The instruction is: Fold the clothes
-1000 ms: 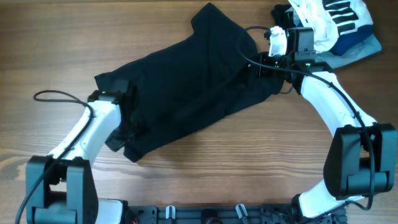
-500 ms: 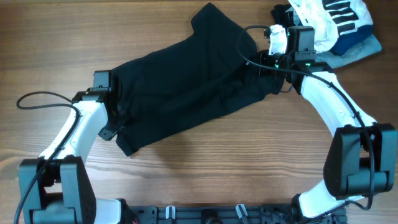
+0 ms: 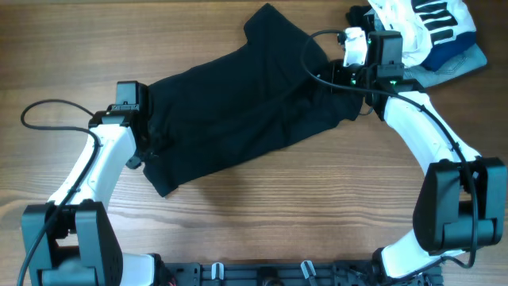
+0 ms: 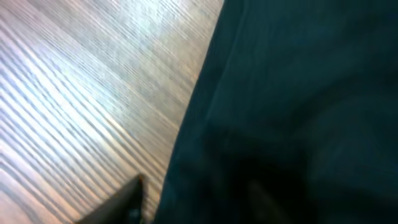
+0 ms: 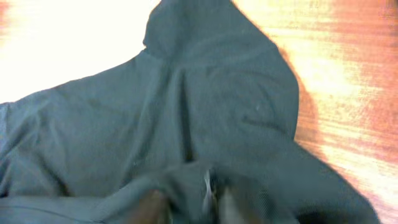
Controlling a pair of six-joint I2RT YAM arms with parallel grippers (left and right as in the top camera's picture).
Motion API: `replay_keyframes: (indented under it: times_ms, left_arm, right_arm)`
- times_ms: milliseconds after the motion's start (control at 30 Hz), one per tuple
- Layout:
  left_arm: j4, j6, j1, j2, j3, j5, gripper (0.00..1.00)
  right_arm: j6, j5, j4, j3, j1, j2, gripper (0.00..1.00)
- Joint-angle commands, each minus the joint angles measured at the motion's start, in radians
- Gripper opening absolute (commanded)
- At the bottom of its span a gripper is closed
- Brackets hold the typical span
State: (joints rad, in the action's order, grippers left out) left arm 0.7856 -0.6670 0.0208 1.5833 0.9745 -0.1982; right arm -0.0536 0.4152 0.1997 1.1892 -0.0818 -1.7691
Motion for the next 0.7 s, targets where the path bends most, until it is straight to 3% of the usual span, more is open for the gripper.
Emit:
replay_keyframes:
  times_ms: [0,133,233,400,500,600,667]
  left_arm:
    - [-0.038,0.015,0.011,-0.024,0.015,-0.105,0.99]
    - [-0.048,0.122,0.010,-0.027,0.064,-0.110,1.00]
    - [0.078,0.137,0.009,-0.038,0.195,-0.081,1.00]
    - [0.254,0.141,0.005,-0.044,0.294,0.229,1.00]
    - [0.270,0.166,-0.031,-0.032,0.254,0.301,1.00]
    - [0.252,0.162,-0.091,-0.029,0.181,0.325,0.94]
    - [0.210,0.129,-0.139,-0.029,0.121,0.329,0.88]
  right_arm:
    - [0.032,0.000,-0.032,0.023,0.005,-0.015,0.98]
    - [0.032,0.009,0.016,0.070,0.031,0.005,1.00]
    - [0.061,-0.001,0.150,0.148,0.062,0.045,1.00]
    - [0.130,-0.038,0.366,0.197,0.098,0.036,1.00]
    - [0.156,-0.038,0.404,0.197,0.090,-0.032,0.98]
    - [0.160,-0.025,0.397,0.197,0.077,-0.102,0.78]
    - [0.159,-0.021,0.388,0.197,0.061,-0.136,0.57]
